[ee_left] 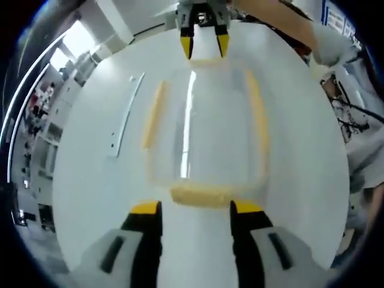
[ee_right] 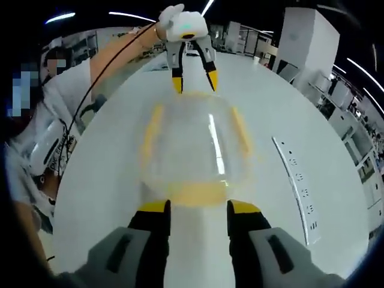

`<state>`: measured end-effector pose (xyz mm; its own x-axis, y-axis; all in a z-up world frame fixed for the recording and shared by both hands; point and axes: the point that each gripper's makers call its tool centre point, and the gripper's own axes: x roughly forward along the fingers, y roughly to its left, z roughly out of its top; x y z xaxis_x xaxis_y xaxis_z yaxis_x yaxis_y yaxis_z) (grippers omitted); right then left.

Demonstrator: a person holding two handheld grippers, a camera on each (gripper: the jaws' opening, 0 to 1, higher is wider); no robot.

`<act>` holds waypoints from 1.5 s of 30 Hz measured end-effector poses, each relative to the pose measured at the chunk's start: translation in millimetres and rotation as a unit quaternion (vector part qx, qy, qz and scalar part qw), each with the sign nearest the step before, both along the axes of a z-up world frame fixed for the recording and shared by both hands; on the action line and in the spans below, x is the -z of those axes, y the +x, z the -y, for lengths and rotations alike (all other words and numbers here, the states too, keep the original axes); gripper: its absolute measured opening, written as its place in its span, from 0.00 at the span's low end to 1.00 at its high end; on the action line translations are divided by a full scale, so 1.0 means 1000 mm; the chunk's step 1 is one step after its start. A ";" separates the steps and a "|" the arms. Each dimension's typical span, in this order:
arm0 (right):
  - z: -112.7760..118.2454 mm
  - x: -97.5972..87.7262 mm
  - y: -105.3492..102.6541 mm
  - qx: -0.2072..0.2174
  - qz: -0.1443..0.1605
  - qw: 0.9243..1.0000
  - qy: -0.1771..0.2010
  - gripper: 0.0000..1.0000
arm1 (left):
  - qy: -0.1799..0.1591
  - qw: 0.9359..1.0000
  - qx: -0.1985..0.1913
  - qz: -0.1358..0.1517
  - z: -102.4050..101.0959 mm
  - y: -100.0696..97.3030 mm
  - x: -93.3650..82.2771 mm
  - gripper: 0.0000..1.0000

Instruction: Snap each plastic latch of the storage box into its locked position after aligning the lid with the box until every specified latch is closed and the lid sits flush.

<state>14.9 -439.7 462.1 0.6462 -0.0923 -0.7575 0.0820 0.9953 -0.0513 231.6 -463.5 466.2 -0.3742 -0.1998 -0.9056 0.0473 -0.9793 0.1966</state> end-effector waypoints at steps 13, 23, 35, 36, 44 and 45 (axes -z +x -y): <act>-0.011 -0.026 0.010 0.004 0.031 0.999 -0.027 0.24 | -0.011 0.996 -0.015 -0.085 -0.004 -0.006 -0.022 0.38; 0.000 -0.023 0.028 0.014 0.030 0.998 -0.049 0.20 | 0.014 0.979 -0.009 -0.202 -0.010 -0.056 -0.034 0.30; 0.000 -0.010 0.037 0.015 0.057 0.998 -0.022 0.09 | 0.048 0.969 -0.035 -0.239 -0.007 -0.079 -0.008 0.13; 0.004 -0.011 0.035 0.027 0.064 0.997 -0.030 0.06 | 0.051 0.968 -0.035 -0.242 -0.007 -0.080 -0.008 0.10; 0.032 -0.026 0.007 0.184 0.164 0.967 -0.063 0.00 | 0.050 0.965 -0.049 -0.253 0.001 -0.082 -0.009 0.00; 0.031 -0.025 0.004 0.178 0.166 0.968 -0.064 0.00 | 0.051 0.965 -0.049 -0.252 0.001 -0.082 -0.009 0.00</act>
<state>19.4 -470.3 487.2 0.7616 -0.4331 -0.4822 0.4519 0.8881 -0.0838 149.9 -464.7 475.0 -0.7563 -0.1770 -0.6298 0.2057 -0.9782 0.0279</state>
